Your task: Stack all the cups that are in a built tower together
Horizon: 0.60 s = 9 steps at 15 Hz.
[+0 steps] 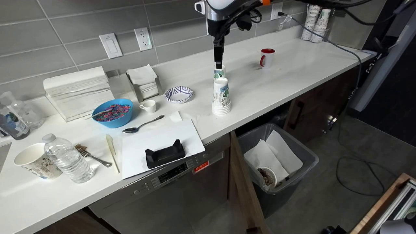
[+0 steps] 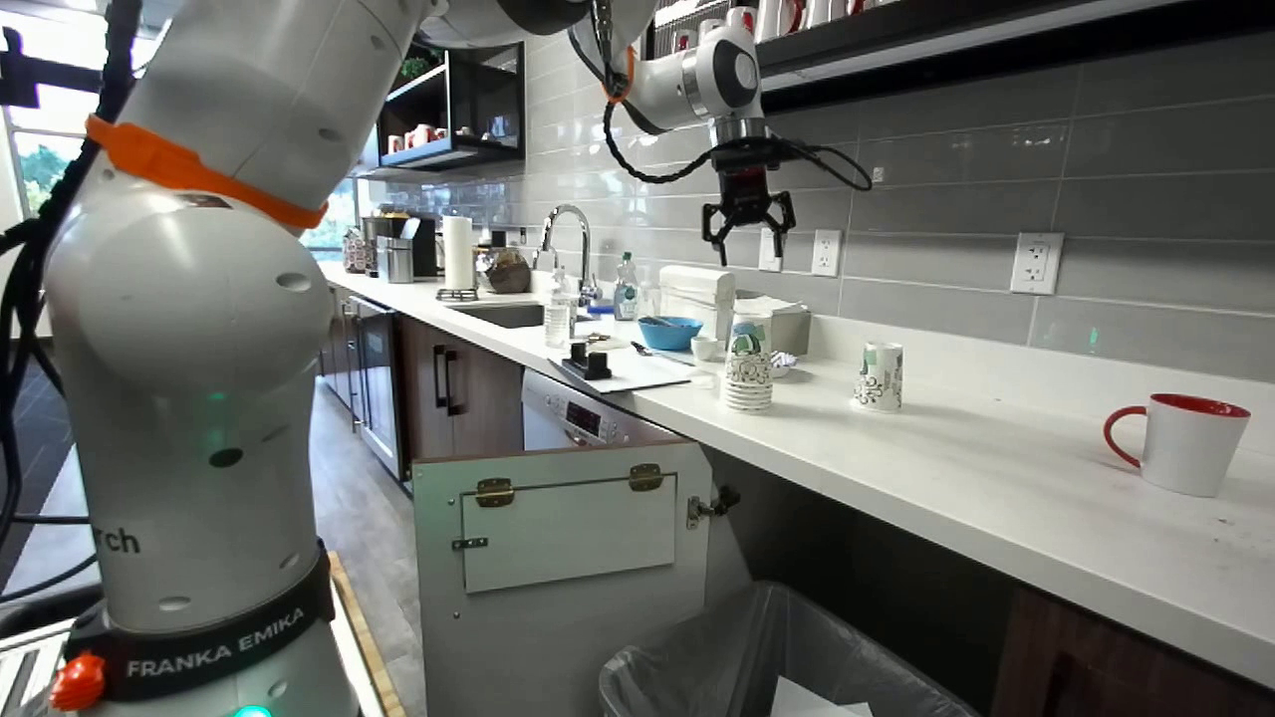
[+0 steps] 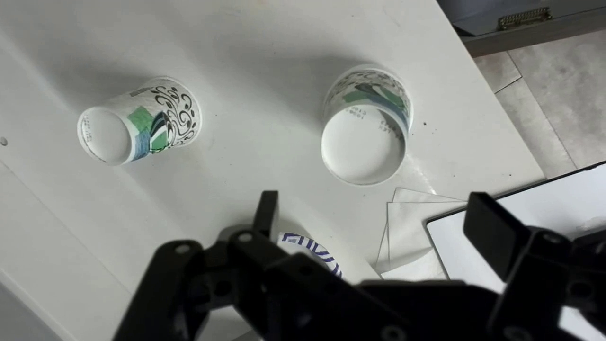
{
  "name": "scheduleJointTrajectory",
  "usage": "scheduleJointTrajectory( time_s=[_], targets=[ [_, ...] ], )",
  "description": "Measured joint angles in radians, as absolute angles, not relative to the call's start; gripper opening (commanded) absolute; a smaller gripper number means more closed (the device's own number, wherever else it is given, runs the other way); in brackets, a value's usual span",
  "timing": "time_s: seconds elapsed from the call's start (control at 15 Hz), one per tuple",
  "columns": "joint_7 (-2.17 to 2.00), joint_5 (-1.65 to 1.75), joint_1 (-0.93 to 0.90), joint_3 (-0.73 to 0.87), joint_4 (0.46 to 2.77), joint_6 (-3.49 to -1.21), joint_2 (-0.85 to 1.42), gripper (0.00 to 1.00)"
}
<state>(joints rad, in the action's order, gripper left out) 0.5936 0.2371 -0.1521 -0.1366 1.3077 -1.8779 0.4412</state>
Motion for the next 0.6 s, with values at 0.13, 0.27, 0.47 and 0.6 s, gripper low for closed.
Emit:
scheduleJointTrajectory(
  time_s=[0.13,0.27,0.47,0.6],
  targets=[
    [0.594,0.237,-0.15,-0.137,1.308,-1.878,0.454,1.0],
    [0.594,0.236,-0.148,-0.137,1.308,-1.878,0.466,1.0],
    [0.57,0.223,-0.145,-0.136,1.308,-1.878,0.472,1.0],
    [0.491,0.199,-0.144,-0.133,1.303,-1.86,0.472,1.0]
  ],
)
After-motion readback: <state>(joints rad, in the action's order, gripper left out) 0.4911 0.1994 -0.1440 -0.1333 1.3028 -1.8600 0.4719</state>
